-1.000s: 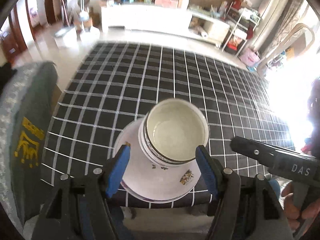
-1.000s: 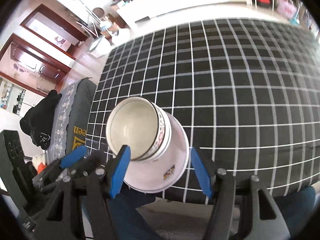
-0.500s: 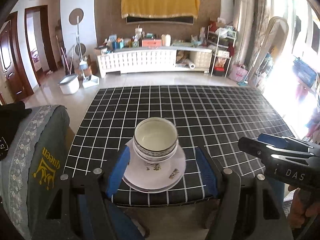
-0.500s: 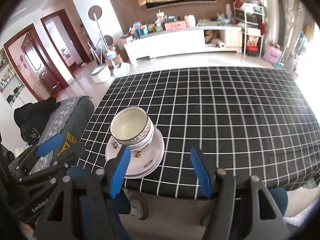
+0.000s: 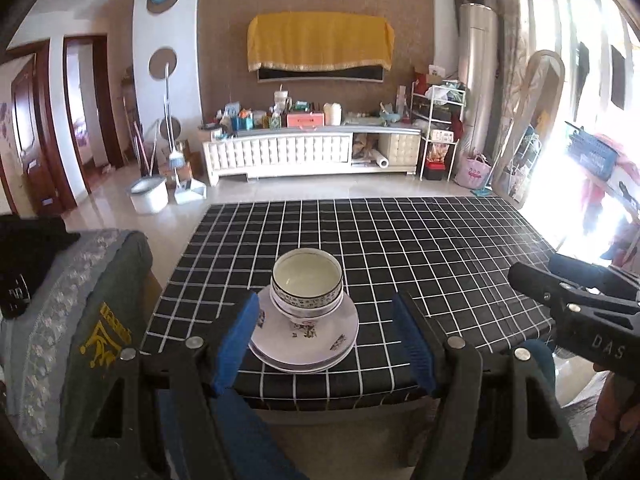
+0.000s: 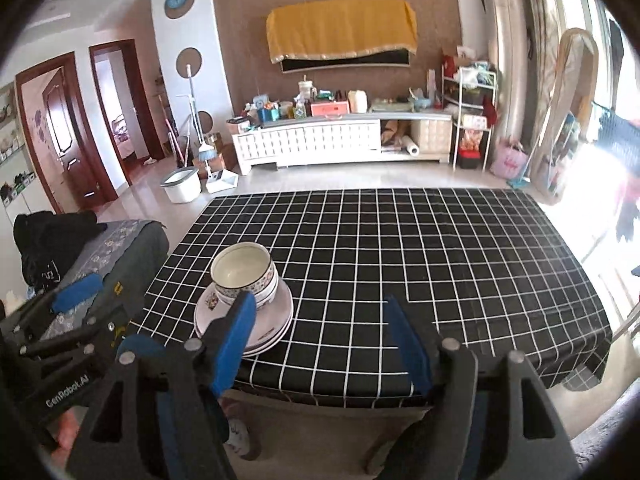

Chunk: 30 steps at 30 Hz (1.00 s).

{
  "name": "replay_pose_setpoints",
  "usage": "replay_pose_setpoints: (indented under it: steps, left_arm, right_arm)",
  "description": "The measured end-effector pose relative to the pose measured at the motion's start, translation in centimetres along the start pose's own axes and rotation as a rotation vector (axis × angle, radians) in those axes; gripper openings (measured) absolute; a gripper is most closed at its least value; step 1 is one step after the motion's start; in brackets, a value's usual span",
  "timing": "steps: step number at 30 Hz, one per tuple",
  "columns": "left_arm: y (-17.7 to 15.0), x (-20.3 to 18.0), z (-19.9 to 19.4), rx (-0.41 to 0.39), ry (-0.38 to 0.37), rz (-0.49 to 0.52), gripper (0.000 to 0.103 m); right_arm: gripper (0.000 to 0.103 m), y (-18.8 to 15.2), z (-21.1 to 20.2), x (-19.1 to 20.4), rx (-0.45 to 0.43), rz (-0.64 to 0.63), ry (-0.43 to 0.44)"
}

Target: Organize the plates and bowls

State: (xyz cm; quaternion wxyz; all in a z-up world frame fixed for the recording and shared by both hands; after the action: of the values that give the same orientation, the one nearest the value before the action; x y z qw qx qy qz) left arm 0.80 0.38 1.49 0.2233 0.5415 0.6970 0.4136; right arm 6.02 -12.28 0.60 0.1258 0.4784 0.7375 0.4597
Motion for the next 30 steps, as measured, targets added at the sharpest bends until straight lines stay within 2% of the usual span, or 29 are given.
replay_pose_setpoints:
  steps: [1, 5, 8, 9, 10, 12, 13, 14, 17, 21, 30]
  left_arm:
    - [-0.2, -0.1, -0.3, -0.014, 0.007, 0.016, 0.079]
    - [-0.6, -0.4, -1.1, -0.046, 0.044, 0.038, 0.085]
    - [-0.9, -0.2, -1.5, -0.079, 0.051, 0.021, 0.09]
    - [-1.0, -0.1, -1.6, -0.088, 0.053, 0.016, 0.094]
    - [-1.2, -0.2, -1.7, -0.095, 0.051, 0.013, 0.102]
    - [-1.3, -0.2, -2.0, -0.11, 0.048, 0.006, 0.103]
    - [-1.3, -0.2, -2.2, -0.119, 0.047, 0.003, 0.103]
    - [-1.2, -0.3, -2.3, -0.122, 0.053, 0.002, 0.103]
    - [-1.2, -0.4, -2.4, -0.125, 0.055, 0.004, 0.103]
    - [-1.3, -0.6, -2.4, -0.125, 0.063, 0.003, 0.103]
    - [-1.4, -0.9, -2.4, -0.12, 0.055, 0.009, 0.103]
  right_arm:
    - [0.076, -0.1, 0.0, 0.2, 0.0, -0.006, 0.002]
    - [0.082, -1.0, -0.7, 0.7, -0.013, -0.029, -0.007]
    - [0.085, -1.5, -1.2, 0.9, -0.028, -0.043, -0.031]
    - [0.085, -1.9, -1.5, 0.8, -0.033, -0.049, -0.04]
    - [0.086, -2.0, -1.6, 0.9, -0.039, -0.053, -0.056]
    - [0.091, -2.2, -2.1, 1.0, -0.066, -0.054, -0.069]
    - [0.1, -2.3, -2.3, 1.0, -0.079, -0.06, -0.081]
    - [0.103, -2.3, -2.5, 1.2, -0.095, -0.072, -0.1]
    - [0.103, -2.4, -2.8, 0.9, -0.112, -0.072, -0.085]
    - [0.103, -2.4, -2.6, 1.0, -0.106, -0.092, -0.12]
    - [0.103, -2.8, -2.5, 0.6, -0.098, -0.082, -0.118]
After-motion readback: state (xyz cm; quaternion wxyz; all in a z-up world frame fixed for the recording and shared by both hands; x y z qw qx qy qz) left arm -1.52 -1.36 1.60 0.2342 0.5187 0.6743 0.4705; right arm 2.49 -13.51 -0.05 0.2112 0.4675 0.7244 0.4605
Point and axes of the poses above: each gripper's, at about its wrist camera, not at the fingertips, and z roughly the way its jaws point, x to its left, y to its top, the point moved 3 cm from there along z, roughly the way its jaws point, and after that the axes turned 13 degrees about y, right-handed, at the moved point
